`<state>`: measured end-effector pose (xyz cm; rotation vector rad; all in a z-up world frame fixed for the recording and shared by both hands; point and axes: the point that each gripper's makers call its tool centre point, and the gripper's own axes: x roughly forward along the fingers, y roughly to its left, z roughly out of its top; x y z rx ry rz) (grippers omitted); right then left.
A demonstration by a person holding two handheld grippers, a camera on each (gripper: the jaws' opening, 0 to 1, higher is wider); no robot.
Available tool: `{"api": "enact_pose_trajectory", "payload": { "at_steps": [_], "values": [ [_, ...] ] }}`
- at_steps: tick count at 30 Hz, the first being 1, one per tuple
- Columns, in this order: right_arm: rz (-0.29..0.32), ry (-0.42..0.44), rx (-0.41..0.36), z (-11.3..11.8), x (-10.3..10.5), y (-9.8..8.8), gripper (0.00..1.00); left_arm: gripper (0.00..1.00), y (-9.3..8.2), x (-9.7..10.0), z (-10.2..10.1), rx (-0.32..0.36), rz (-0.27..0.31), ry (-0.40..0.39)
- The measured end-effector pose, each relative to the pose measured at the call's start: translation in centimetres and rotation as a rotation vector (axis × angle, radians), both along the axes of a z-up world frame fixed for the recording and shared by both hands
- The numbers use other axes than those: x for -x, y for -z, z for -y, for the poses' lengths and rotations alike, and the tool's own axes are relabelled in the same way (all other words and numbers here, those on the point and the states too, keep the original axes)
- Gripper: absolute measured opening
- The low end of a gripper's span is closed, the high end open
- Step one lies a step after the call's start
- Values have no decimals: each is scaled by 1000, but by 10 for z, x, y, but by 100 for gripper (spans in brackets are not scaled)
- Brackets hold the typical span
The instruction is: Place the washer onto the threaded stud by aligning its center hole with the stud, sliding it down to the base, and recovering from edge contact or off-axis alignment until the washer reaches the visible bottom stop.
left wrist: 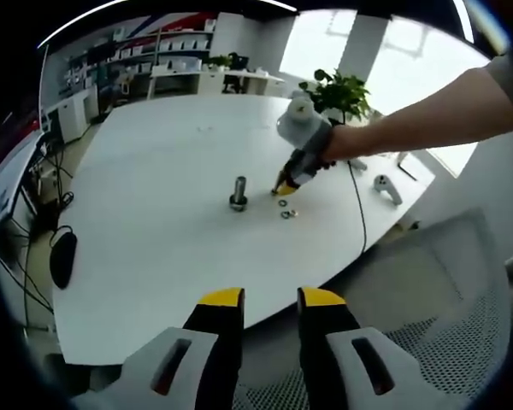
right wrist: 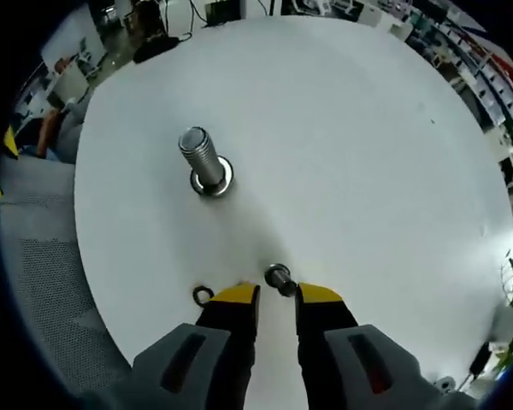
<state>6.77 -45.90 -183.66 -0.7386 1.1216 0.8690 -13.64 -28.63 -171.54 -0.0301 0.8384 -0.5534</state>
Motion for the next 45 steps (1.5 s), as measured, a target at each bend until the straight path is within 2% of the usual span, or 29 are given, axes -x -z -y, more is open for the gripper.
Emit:
{"api": "enact_pose_trajectory", "payload": {
  "at_steps": [5, 10, 19, 22, 24, 25, 27, 34, 36, 38, 41, 45],
  "values": [
    [-12, -1, -24, 5, 13, 1, 19, 23, -3, -1, 2, 31, 4, -13],
    [-38, -16, -34, 9, 31, 7, 20, 24, 0, 1, 0, 16, -5, -12],
    [-54, -76, -82, -4, 53, 10, 21, 24, -1, 0, -1, 7, -2, -12],
    [-57, -105, -57, -5, 56, 14, 21, 24, -1, 0, -2, 7, 1, -17],
    [-57, -155, 4, 3, 57, 20, 21, 24, -1, -1, -2, 5, 1, -19],
    [-36, -197, -31, -4, 55, 18, 20, 24, -1, -1, -3, 2, 3, -20],
    [-50, -143, -31, -2, 55, 16, 19, 24, -2, -2, -4, -3, 7, -25],
    [-50, -218, -2, -5, 56, 16, 16, 23, -1, -3, -5, -9, 6, -28],
    [-60, -239, 36, -6, 55, 17, 15, 23, -1, -3, -5, -8, 7, -29],
    [-83, -199, 88, -5, 54, 18, 15, 23, -1, -3, -4, -5, 9, -29],
    [-81, -210, 148, -7, 55, 18, 14, 23, -2, -4, -5, -1, 14, -34],
    [-73, -207, 168, -7, 56, 18, 14, 22, -2, -4, -5, -2, 15, -32]
  ]
}}
